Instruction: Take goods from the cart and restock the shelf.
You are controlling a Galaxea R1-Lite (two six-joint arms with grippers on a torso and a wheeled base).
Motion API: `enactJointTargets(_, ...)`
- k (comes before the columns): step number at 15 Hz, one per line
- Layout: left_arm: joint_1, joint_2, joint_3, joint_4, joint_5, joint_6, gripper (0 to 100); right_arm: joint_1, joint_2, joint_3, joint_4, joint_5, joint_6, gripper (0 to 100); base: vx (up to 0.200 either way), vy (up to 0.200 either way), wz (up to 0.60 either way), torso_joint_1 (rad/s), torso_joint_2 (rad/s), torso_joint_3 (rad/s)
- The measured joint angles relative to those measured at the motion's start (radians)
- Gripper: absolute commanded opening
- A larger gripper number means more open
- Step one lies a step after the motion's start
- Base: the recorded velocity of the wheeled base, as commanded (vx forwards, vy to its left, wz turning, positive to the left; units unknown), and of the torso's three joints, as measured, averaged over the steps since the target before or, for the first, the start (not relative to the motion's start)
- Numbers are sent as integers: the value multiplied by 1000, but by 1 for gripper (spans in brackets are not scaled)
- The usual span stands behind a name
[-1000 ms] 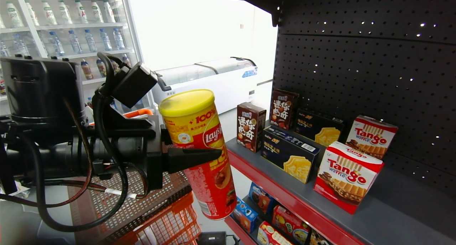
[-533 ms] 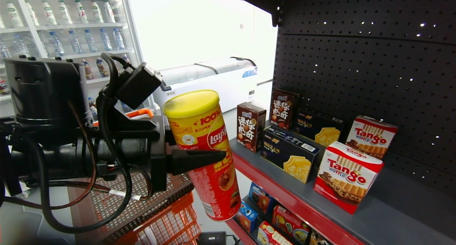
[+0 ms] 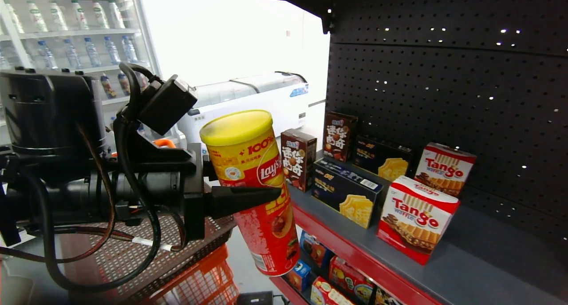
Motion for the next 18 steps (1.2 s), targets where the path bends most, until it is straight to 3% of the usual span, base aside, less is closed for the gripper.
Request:
enactJointTargets(9, -74, -2, -3, 2, 0, 0, 0, 1, 0, 0, 0, 0, 0, 100, 0, 0, -600, 3, 3, 3)
enactJointTargets(16, -81, -2, -3, 2, 1, -1, 0, 1, 0, 0, 0, 0, 0, 100, 0, 0, -600, 2, 4, 2)
enactJointTargets(18, -80, -2, -3, 1, 1, -2, 0, 1, 0, 0, 0, -1, 1, 100, 0, 0, 0, 0, 0, 0)
